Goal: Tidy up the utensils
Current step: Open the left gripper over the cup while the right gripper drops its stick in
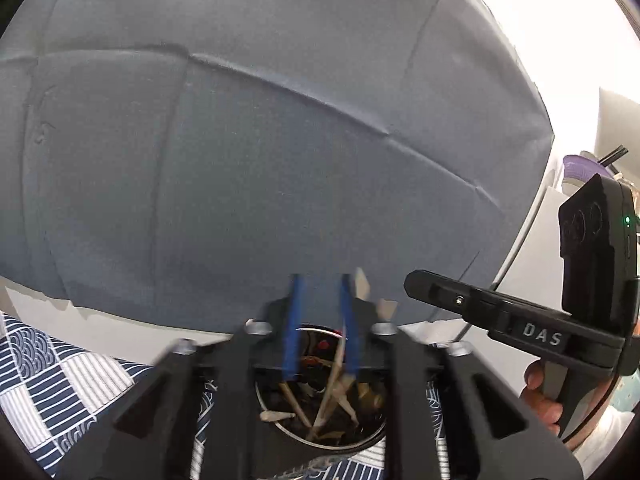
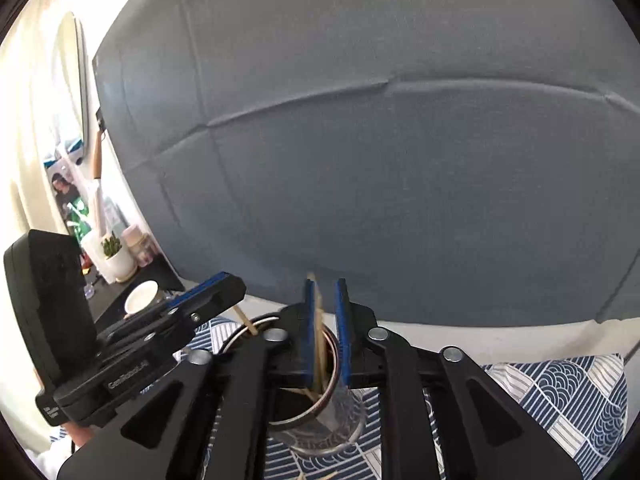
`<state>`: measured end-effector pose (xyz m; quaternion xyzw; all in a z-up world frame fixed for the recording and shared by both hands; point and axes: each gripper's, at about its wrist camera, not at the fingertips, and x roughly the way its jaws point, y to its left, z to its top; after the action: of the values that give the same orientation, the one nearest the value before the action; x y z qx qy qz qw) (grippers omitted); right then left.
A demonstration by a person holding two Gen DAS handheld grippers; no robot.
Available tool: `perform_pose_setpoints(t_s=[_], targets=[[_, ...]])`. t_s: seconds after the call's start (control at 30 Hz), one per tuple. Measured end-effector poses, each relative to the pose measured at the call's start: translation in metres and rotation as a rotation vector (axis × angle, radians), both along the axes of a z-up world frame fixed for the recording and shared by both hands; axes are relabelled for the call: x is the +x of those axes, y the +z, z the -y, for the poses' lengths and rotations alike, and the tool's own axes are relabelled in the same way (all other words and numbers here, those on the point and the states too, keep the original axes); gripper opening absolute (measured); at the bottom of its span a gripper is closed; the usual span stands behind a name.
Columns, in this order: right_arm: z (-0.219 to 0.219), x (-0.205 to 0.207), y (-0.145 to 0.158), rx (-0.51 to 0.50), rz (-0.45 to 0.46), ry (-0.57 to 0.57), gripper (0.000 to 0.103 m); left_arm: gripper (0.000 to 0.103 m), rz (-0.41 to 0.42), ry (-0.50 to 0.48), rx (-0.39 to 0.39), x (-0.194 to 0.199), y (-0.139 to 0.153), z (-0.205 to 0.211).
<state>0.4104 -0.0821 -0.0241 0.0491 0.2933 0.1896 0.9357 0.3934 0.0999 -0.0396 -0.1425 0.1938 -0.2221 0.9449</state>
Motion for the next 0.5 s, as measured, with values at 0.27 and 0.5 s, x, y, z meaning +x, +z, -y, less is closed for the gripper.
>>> perform_pose_setpoints(t_s=[0.27,0.5], targets=[[0.021,-0.017,0.005,0.008,-0.001,-0.063,0.065,0.079,-0.007,0.042,0.060,-0.019,0.007,-0.012],[0.031,-0.030,0.010,-0.055,-0.018,-0.114,0.087,0.097,-0.029,0.095,0.129,-0.037,0.011,-0.014]])
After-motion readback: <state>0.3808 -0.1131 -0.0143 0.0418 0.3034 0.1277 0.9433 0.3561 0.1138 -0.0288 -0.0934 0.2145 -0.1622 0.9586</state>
